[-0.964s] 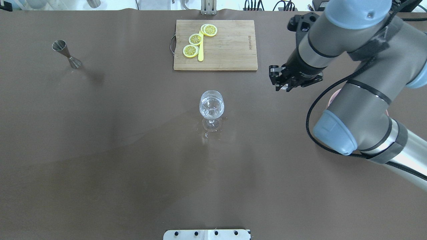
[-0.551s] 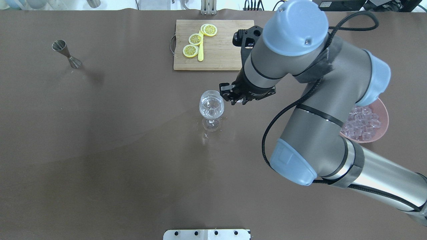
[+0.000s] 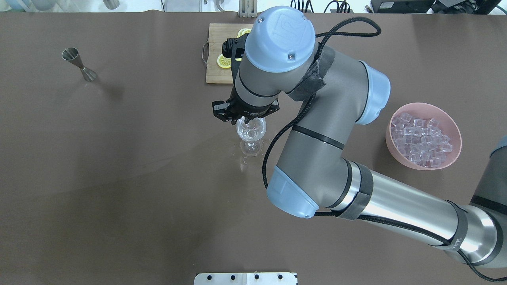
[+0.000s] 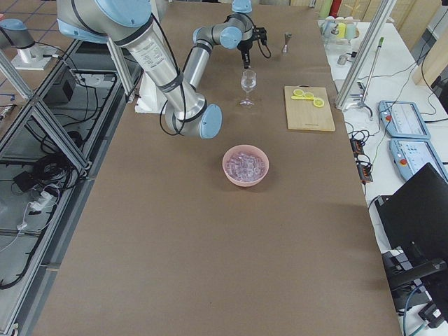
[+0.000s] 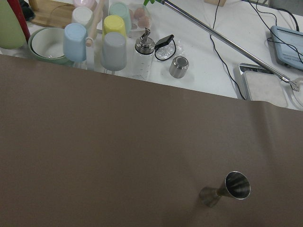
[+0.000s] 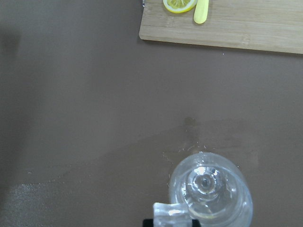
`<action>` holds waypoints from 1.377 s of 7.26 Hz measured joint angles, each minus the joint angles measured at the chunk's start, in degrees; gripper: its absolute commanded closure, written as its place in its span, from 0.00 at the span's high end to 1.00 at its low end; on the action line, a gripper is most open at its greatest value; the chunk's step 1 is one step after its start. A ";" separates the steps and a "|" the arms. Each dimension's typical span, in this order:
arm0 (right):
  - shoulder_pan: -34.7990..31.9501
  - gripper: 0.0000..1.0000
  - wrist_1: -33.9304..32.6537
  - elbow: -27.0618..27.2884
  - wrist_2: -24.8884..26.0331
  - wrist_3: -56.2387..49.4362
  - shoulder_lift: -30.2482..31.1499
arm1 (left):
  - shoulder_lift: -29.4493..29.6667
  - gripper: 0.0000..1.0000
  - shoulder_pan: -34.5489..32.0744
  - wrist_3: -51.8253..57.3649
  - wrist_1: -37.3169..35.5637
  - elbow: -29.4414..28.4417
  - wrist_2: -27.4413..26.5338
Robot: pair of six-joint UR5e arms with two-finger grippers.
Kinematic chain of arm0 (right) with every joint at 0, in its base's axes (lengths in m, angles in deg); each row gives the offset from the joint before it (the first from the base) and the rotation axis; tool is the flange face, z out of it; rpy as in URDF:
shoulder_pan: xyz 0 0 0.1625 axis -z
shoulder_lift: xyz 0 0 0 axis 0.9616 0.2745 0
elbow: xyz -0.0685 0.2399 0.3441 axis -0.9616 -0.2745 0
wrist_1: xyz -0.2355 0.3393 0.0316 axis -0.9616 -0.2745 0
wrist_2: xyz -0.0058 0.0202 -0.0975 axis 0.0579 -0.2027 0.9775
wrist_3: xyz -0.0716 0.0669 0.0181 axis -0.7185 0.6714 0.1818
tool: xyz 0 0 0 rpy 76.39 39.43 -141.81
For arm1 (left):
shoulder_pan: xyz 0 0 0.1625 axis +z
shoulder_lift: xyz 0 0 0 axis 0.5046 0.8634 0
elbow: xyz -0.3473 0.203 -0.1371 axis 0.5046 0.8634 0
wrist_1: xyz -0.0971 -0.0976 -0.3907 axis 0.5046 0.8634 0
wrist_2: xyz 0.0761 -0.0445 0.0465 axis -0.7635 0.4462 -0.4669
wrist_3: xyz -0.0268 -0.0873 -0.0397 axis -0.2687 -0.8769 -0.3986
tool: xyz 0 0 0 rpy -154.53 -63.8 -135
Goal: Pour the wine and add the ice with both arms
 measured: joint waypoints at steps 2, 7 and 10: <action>-0.02 0.00 0.49 -0.25 0.02 -0.28 0.96 | -0.12 0.99 -0.27 -0.01 -0.14 -0.02 0.00; -0.74 1.00 0.23 0.65 -0.01 -0.09 1.68 | 0.90 0.99 -0.25 -3.95 -0.40 0.23 0.47; -5.30 1.00 -1.68 6.93 -1.50 -1.67 6.51 | 3.31 0.99 -0.64 -13.35 0.20 2.16 4.48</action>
